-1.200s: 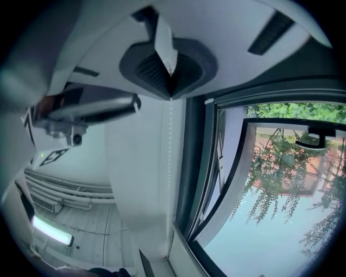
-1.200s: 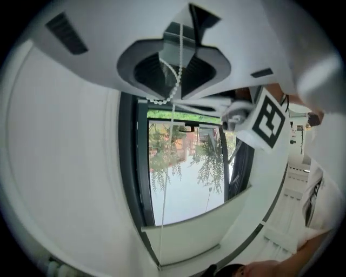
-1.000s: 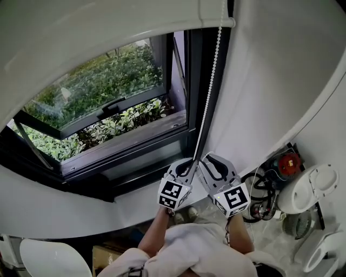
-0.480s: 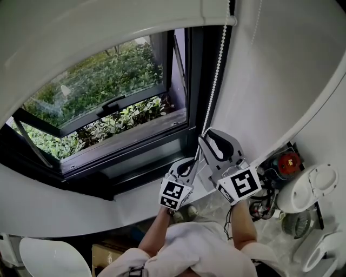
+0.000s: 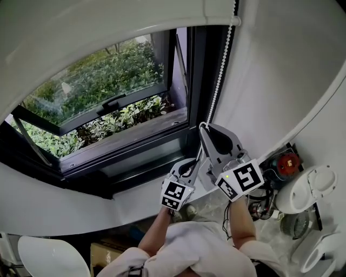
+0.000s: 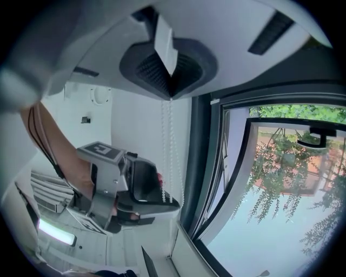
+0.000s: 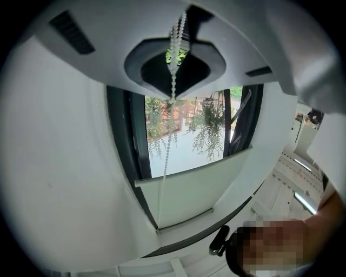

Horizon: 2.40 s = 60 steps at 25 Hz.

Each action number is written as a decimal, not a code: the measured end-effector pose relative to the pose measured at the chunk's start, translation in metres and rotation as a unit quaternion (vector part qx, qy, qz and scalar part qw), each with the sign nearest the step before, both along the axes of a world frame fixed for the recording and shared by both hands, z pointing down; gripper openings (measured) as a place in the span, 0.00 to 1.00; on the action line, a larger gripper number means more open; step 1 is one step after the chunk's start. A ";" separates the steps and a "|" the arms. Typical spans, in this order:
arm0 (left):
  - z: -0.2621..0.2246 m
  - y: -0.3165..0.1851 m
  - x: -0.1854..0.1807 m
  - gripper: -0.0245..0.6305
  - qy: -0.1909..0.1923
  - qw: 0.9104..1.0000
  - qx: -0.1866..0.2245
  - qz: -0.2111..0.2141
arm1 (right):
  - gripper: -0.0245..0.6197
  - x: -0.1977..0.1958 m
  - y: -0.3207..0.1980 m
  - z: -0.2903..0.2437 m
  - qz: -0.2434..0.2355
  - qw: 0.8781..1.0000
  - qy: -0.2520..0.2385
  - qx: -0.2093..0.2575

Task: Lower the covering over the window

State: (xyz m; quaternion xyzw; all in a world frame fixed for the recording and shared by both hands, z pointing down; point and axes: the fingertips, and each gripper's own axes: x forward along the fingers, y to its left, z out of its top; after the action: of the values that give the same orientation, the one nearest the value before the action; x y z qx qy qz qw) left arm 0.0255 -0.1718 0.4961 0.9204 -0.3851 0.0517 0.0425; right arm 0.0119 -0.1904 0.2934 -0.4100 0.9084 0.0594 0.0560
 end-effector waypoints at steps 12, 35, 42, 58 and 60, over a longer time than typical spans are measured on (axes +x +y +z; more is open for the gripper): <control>0.040 0.011 -0.005 0.06 -0.016 0.999 -0.048 0.010 | 0.05 0.002 -0.007 0.043 -0.002 0.998 -0.022 -0.058; 0.119 0.021 -0.006 0.06 -0.037 0.992 -0.122 0.017 | 0.05 -0.001 -0.017 0.129 -0.005 0.987 -0.026 -0.157; 0.147 0.024 -0.008 0.06 -0.044 0.988 -0.144 0.018 | 0.05 -0.001 -0.018 0.160 -0.004 0.982 -0.024 -0.188; 0.200 0.037 -0.008 0.06 -0.055 0.980 -0.189 0.025 | 0.05 0.001 -0.015 0.217 -0.002 0.968 -0.016 -0.250; 0.197 0.037 -0.010 0.06 -0.048 0.981 -0.188 0.023 | 0.05 0.000 -0.016 0.216 -0.004 0.968 -0.015 -0.251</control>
State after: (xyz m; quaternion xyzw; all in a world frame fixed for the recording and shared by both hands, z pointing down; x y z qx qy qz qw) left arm 0.0155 -0.1346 0.6931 0.9009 -0.3492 0.1688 0.1950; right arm 0.0123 -0.2063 0.5093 -0.4084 0.8949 -0.1765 -0.0346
